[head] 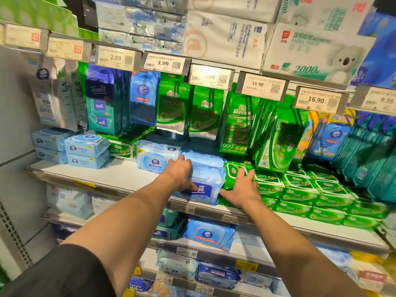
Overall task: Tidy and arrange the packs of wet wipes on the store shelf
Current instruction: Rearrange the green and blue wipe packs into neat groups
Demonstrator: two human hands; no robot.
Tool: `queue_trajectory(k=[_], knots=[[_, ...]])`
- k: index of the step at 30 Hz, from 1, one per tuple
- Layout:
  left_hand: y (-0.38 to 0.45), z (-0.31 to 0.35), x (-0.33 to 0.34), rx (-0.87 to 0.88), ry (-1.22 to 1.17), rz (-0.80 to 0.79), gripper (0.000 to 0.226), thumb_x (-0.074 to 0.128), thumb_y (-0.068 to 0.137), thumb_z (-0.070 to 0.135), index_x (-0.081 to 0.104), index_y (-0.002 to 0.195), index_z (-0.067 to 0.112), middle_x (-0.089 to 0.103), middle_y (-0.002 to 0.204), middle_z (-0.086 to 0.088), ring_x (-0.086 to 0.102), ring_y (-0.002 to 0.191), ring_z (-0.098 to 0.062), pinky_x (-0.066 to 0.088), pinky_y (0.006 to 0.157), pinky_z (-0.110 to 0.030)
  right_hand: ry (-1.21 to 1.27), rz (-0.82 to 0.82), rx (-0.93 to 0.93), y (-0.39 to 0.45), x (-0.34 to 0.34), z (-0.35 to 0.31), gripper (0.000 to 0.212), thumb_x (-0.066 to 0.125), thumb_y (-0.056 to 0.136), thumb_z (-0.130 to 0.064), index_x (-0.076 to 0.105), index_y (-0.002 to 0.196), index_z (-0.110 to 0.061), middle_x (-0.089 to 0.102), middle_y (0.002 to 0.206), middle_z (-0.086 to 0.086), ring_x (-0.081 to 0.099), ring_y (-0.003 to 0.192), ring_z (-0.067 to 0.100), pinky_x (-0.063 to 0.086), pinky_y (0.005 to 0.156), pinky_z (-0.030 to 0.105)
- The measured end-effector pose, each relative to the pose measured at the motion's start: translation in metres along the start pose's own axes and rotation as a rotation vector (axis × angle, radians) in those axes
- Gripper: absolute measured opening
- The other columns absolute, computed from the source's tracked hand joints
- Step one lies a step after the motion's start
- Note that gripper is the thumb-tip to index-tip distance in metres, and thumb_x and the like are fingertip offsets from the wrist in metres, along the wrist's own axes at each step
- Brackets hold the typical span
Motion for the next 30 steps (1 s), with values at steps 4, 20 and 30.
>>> queue_trajectory(k=[4,20,30], knots=[[-0.001,0.001,0.000,0.011,-0.005,0.016,0.075,0.079,0.070,0.057,0.049,0.121,0.011,0.043,0.126,-0.010,0.047,0.113,-0.033,0.045,0.092,-0.042,-0.020,0.042,-0.003,-0.004,-0.004,-0.004,0.083,0.073,0.075,-0.058,0.031,0.130,-0.013,0.026,0.135,0.016,0.047,0.115,0.039,0.049,0.084,0.043],[0.006,-0.001,0.005,0.041,-0.031,0.068,0.086,0.082,0.066,0.056,0.042,0.128,0.013,0.042,0.130,-0.011,0.043,0.121,-0.037,0.043,0.098,-0.047,-0.078,0.083,-0.026,0.002,0.000,-0.009,0.087,0.071,0.079,-0.054,0.030,0.142,-0.009,0.023,0.135,0.015,0.047,0.118,0.040,0.050,0.088,0.044],[-0.009,-0.018,0.009,0.112,-0.161,0.102,0.070,0.080,0.073,0.045,0.045,0.125,0.015,0.034,0.130,-0.007,0.046,0.116,-0.033,0.047,0.098,-0.047,-0.044,-0.003,0.015,-0.008,0.000,-0.002,0.102,0.066,0.079,-0.062,0.013,0.153,-0.016,0.010,0.156,0.011,0.030,0.136,0.043,0.041,0.104,0.049]])
Point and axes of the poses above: each hand's wrist, its own y-axis towards the middle knuckle, its own x-axis out of the palm, z = x × y, the point moved 7 cm from there along y, towards the middle knuckle
